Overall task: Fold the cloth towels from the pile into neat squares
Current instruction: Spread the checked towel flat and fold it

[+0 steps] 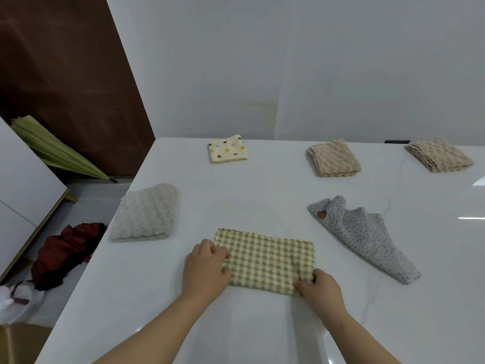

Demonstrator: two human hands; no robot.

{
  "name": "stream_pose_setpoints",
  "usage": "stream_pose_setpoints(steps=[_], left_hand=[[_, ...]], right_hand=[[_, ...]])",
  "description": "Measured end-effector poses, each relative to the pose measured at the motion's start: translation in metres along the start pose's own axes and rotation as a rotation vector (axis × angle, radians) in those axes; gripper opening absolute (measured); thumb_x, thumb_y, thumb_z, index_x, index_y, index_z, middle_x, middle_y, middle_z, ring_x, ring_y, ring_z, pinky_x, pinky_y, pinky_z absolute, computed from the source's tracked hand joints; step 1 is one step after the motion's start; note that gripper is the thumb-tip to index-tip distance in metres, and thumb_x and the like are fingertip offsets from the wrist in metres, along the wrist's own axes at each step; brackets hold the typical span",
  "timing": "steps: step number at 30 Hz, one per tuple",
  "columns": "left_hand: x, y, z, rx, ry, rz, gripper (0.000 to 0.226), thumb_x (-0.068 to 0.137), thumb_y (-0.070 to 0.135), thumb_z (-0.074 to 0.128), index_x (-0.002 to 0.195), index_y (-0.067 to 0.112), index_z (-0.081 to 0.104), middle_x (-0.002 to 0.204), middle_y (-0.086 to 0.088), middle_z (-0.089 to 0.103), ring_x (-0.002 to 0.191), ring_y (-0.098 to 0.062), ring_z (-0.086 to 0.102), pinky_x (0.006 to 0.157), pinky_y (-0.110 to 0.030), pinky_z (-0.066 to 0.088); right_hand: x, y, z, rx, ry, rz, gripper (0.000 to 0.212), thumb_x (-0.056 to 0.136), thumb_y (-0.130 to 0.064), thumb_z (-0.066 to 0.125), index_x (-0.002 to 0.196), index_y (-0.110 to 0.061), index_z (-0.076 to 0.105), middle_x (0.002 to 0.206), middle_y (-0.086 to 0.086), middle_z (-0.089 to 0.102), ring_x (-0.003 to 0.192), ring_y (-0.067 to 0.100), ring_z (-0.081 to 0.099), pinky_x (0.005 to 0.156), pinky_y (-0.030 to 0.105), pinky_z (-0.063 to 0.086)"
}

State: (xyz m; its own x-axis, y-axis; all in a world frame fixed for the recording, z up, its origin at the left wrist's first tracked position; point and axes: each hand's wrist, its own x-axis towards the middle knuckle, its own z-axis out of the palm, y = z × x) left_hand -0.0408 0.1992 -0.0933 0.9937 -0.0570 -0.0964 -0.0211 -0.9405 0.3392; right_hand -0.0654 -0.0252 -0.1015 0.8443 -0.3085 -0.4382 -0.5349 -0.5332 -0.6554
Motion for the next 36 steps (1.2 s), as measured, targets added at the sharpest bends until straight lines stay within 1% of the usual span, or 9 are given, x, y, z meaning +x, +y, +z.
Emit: stream_pose_setpoints(steps=[2,5,8,11,14,21,24,28,36], left_hand=[[-0.001,0.015,0.003,-0.057,-0.063,0.094,0.027,0.090,0.030,0.048,0.115,0.024,0.056,0.103,0.007,0.040,0.091,-0.011,0.044,0.074,-0.021,0.036],[0.000,0.034,0.011,-0.111,-0.240,0.079,0.033,0.092,0.043,0.047,0.119,0.024,0.050,0.117,0.004,0.044,0.096,-0.012,0.050,0.076,-0.025,0.041],[0.001,0.042,0.019,-0.022,-0.300,0.024,0.047,0.085,0.054,0.052,0.120,0.023,0.045,0.123,0.000,0.043,0.108,-0.017,0.049,0.082,-0.028,0.042],[0.001,0.044,0.023,0.013,-0.316,-0.007,0.056,0.079,0.060,0.056,0.119,0.024,0.041,0.124,-0.001,0.041,0.110,-0.018,0.048,0.087,-0.031,0.044],[0.002,0.045,0.021,0.013,-0.324,-0.032,0.062,0.074,0.063,0.060,0.119,0.025,0.040,0.124,0.000,0.041,0.111,-0.018,0.047,0.089,-0.033,0.045],[0.004,0.052,0.020,-0.040,-0.372,-0.162,0.077,0.068,0.074,0.055,0.124,0.025,0.036,0.129,-0.001,0.038,0.119,-0.021,0.043,0.096,-0.039,0.043],[0.004,0.057,0.021,0.022,-0.388,-0.183,0.084,0.067,0.075,0.056,0.130,0.025,0.031,0.132,-0.003,0.035,0.121,-0.024,0.041,0.096,-0.041,0.043],[0.001,0.064,0.022,0.115,-0.385,-0.195,0.093,0.064,0.074,0.058,0.134,0.025,0.024,0.135,-0.005,0.031,0.124,-0.025,0.037,0.096,-0.041,0.039],[-0.001,0.062,0.020,0.086,-0.399,-0.159,0.091,0.063,0.076,0.057,0.131,0.024,0.027,0.134,-0.004,0.030,0.124,-0.025,0.036,0.098,-0.041,0.037]], right_hand=[[-0.003,0.000,-0.001,0.061,0.018,0.008,0.017,0.082,-0.010,0.057,0.071,-0.006,0.045,0.067,0.005,0.046,0.059,0.017,0.040,0.051,0.027,0.029],[-0.006,-0.001,-0.004,0.160,0.044,0.037,0.017,0.084,-0.007,0.053,0.071,-0.010,0.042,0.067,0.002,0.045,0.059,0.014,0.039,0.051,0.025,0.030],[-0.008,-0.002,-0.008,0.232,0.036,0.073,0.010,0.085,-0.009,0.055,0.089,-0.009,0.045,0.075,0.001,0.048,0.064,0.011,0.043,0.051,0.025,0.033],[-0.007,-0.001,-0.011,0.265,0.032,0.083,0.025,0.083,-0.011,0.061,0.103,-0.009,0.046,0.080,-0.003,0.050,0.070,0.009,0.047,0.054,0.024,0.036],[-0.006,-0.001,-0.011,0.270,0.026,0.089,0.028,0.082,-0.012,0.064,0.104,-0.011,0.047,0.083,-0.005,0.051,0.076,0.012,0.050,0.057,0.021,0.038],[-0.005,0.003,-0.011,0.266,-0.004,0.071,0.021,0.080,-0.012,0.066,0.097,-0.009,0.053,0.081,-0.001,0.055,0.072,0.010,0.051,0.055,0.021,0.037],[-0.005,0.002,-0.012,0.241,-0.015,0.066,0.013,0.080,-0.012,0.066,0.087,-0.009,0.055,0.079,0.002,0.057,0.069,0.012,0.051,0.056,0.022,0.038],[-0.005,0.003,-0.011,0.227,-0.019,0.067,0.013,0.079,-0.012,0.066,0.082,-0.008,0.054,0.077,0.004,0.056,0.068,0.015,0.050,0.057,0.024,0.039],[-0.001,0.004,-0.013,0.325,-0.013,0.107,0.023,0.079,-0.006,0.066,0.098,-0.007,0.053,0.088,0.007,0.058,0.076,0.019,0.054,0.059,0.024,0.042]])
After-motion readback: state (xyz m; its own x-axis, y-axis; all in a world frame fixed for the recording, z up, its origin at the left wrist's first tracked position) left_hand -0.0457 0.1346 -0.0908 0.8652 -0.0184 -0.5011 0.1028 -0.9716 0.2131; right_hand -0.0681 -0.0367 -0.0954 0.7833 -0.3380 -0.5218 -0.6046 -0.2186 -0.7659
